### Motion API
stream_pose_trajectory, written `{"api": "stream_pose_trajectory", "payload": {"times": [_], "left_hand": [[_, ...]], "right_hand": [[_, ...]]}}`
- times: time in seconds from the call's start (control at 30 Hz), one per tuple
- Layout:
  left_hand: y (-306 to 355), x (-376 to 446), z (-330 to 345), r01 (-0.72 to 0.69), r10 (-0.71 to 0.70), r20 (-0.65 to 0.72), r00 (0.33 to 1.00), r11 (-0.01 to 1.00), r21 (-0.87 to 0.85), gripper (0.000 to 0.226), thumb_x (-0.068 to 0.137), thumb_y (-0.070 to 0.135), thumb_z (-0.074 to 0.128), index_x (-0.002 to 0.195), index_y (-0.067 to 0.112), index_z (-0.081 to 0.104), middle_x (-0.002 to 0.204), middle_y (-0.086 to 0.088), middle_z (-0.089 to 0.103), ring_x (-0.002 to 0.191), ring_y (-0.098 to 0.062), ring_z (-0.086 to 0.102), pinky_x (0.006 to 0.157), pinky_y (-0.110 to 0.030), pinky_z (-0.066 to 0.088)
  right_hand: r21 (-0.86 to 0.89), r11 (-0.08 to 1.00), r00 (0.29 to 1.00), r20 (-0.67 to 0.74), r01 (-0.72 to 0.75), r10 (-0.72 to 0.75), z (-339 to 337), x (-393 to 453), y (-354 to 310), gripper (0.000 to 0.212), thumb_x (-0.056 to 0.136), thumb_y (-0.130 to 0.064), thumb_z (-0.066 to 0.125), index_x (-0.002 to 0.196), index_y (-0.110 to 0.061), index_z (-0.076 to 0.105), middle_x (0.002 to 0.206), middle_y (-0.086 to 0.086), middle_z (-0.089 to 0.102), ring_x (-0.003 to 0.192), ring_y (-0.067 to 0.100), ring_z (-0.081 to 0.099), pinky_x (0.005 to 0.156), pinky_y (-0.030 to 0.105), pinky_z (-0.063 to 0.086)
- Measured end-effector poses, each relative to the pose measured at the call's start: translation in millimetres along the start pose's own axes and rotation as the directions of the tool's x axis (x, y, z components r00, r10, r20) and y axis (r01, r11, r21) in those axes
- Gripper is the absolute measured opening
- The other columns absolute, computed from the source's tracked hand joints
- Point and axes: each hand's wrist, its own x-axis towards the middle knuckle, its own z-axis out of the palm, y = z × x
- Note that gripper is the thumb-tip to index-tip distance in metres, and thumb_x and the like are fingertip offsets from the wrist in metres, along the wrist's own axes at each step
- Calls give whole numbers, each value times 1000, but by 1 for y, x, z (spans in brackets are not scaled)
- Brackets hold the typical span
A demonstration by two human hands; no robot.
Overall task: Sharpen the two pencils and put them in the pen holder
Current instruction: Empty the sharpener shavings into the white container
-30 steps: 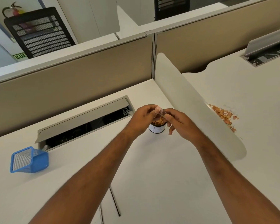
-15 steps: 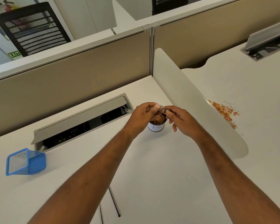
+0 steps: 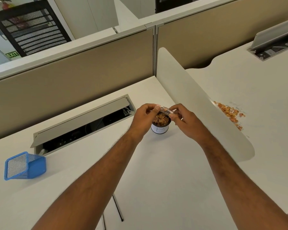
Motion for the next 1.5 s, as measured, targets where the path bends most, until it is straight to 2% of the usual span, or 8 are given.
{"api": "stream_pose_trajectory", "payload": {"times": [0.27,0.43,0.7,0.8,0.97,1.07,1.2,1.5], "left_hand": [[0,-1,0,41,-42,-32,999,999,-35,34,110,36,58,140,22,67,132,-4,73,120,-17,69,106,-39,61],[-5,1,-2,-3,8,-58,998,995,96,26,107,38,63,123,19,72,122,-3,76,118,-20,71,101,-41,63],[-8,1,0,-38,52,-51,997,969,243,25,108,36,61,122,18,72,119,2,72,116,-16,67,98,-35,60],[-8,0,1,-53,67,-43,997,964,260,26,109,36,61,124,18,72,119,3,71,114,-14,66,96,-30,58],[-12,1,-1,-36,51,-58,997,971,236,26,109,36,61,125,18,73,118,5,72,112,-12,67,89,-20,57],[-15,1,-1,-15,27,-57,998,979,203,29,108,37,62,125,17,74,122,-1,76,116,-15,70,97,-31,60],[-15,-1,0,-28,35,-39,999,985,170,29,108,36,62,123,16,77,119,-1,79,112,-14,72,90,-24,57],[-15,-1,-4,-10,21,-64,998,987,159,28,106,36,65,117,15,79,111,1,81,104,-6,73,82,-16,53]], "right_hand": [[-27,1000,1000,-19,13,-14,-1,-3,-3,16,108,-30,58,123,-23,56,94,2,67,83,16,62,68,26,47],[-127,990,995,-75,58,-68,-2,-5,-5,19,104,-28,65,122,-21,62,99,-5,63,78,4,58,66,20,44],[-138,988,974,-206,64,-92,5,-5,-7,22,104,-35,65,124,-25,64,115,-10,62,84,-3,60,69,16,47],[-135,987,973,-197,92,-118,7,-5,-9,22,104,-31,65,125,-24,64,111,-10,59,85,-5,58,70,21,50],[-157,985,981,-167,70,-97,9,-4,-6,19,102,-32,68,120,-27,65,106,-7,63,87,14,63,72,37,58],[-150,987,982,-168,57,-83,8,-3,-4,20,102,-35,66,121,-29,64,108,-4,65,89,16,65,74,38,61],[-109,991,982,-165,72,-90,10,-3,-5,20,103,-31,66,122,-26,65,110,-9,63,87,5,63,74,31,56],[-117,993,969,-242,26,-53,8,-8,-6,18,100,-37,69,117,-31,66,98,-12,64,83,14,65,72,41,61]]}}
